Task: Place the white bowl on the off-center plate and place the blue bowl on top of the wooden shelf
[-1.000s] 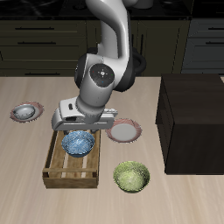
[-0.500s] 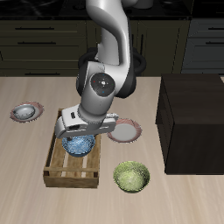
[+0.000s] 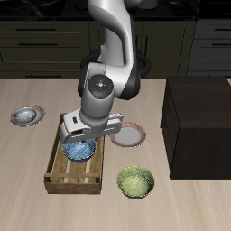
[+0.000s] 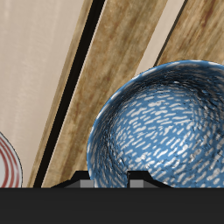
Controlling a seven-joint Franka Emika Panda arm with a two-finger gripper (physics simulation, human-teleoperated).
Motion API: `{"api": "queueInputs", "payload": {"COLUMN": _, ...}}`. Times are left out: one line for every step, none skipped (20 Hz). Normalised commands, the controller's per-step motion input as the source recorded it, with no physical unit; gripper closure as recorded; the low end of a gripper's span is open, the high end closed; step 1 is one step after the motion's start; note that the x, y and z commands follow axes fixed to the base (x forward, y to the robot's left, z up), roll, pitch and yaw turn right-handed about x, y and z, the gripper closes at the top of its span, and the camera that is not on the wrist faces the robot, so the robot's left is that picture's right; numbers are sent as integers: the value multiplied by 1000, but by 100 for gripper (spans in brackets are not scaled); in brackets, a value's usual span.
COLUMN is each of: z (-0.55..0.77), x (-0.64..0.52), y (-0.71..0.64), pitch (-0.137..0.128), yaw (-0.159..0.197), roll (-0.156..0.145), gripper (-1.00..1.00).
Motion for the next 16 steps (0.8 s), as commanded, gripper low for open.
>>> {"api": "queueInputs", "payload": {"z": 70, "x": -141, "y": 66, "pitch": -13, "yaw": -19, "roll": 29, "gripper": 100}}
{"api": "queueInputs", "payload": {"z": 246, "x": -101, "y": 29, "pitch": -54, "yaw": -41, "roll": 65, "gripper": 100}}
{"api": "queueInputs", "payload": {"z": 105, "x": -65, "y": -23, "pitch": -10, "yaw": -32, "roll": 4, "gripper": 100}}
{"api": "queueInputs", "payload": {"z": 121, "x": -55, "y": -45, "pitch": -8, "yaw": -31, "roll": 18, "gripper": 100}}
{"api": "queueInputs", "payload": {"z": 58, "x": -102, "y": -16, "pitch": -15, "yaw": -9, "roll": 20, "gripper": 100}}
{"api": "queueInputs", "payload": {"z": 104, "x": -60, "y": -44, "pitch": -17, "yaw": -19, "roll": -15, "gripper": 100}}
{"api": "queueInputs", "payload": {"z": 57, "x": -59, "y": 0, "pitch": -20, "yaw": -1, "roll": 31, "gripper": 100}}
{"api": "queueInputs", "payload": {"z": 72, "x": 32, "y": -197, "pitch": -11, "yaw": -12, "roll": -30, "gripper": 100}}
{"api": "queueInputs", "payload": {"z": 16, "x": -3, "y": -105, "pitch": 3, "yaw": 8, "roll": -8, "gripper": 100}}
{"api": "queueInputs", "payload": {"z": 66, "x": -35, "y": -134, "pitch": -6, "yaw": -4, "roll": -36, "gripper": 100}}
{"api": "queueInputs", "payload": {"z": 118, "x": -22, "y": -82, "pitch": -22, "yaw": 0, "roll": -14, "gripper": 100}}
{"api": "queueInputs", "payload": {"z": 443, "x": -125, "y": -42, "pitch": -84, "yaw": 5, "roll": -53, "gripper": 100}}
{"api": "queueInputs", "payload": {"z": 364, "x": -205, "y": 9, "pitch": -58, "yaw": -20, "roll": 40, "gripper": 100}}
{"api": "queueInputs", "payload": {"z": 419, "x": -136, "y": -1, "pitch": -94, "yaw": 30, "roll": -16, "gripper": 100}}
{"api": "queueInputs", "payload": {"z": 439, "x": -105, "y": -92, "pitch": -31, "yaw": -88, "roll": -59, "gripper": 100}}
{"api": "queueInputs", "payload": {"z": 488, "x": -128, "y": 90, "pitch": -79, "yaw": -10, "roll": 21, "gripper": 100}}
